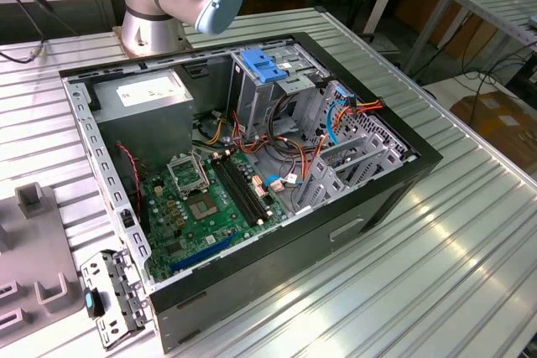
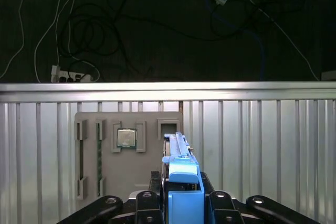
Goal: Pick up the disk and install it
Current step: 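Pick up the disk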
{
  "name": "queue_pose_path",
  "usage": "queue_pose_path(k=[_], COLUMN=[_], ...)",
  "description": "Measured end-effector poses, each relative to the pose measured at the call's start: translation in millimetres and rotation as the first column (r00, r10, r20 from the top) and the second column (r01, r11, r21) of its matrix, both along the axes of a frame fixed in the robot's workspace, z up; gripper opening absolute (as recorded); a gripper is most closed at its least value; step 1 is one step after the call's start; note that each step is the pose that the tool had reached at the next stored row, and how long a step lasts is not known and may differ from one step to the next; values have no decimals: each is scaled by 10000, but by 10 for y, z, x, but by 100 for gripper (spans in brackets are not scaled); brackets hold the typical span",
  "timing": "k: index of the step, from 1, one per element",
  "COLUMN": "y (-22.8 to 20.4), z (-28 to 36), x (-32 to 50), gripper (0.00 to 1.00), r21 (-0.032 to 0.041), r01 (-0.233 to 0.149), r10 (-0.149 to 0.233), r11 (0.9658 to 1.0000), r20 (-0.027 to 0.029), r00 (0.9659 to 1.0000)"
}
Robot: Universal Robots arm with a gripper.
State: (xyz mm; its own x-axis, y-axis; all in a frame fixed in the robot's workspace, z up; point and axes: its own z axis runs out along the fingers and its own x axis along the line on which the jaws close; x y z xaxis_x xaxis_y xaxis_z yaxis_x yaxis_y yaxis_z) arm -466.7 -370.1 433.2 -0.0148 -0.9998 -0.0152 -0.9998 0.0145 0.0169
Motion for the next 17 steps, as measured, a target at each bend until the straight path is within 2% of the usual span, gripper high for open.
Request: queue_pose_path(k=[8, 17], y=[0, 0], z=[97, 176], x=[0, 0], gripper=[37, 37], r21=[1, 0], r01=[0, 1], r10=[0, -1], r11=[10000, 10000], r20=[0, 0], r00=[10000, 10000])
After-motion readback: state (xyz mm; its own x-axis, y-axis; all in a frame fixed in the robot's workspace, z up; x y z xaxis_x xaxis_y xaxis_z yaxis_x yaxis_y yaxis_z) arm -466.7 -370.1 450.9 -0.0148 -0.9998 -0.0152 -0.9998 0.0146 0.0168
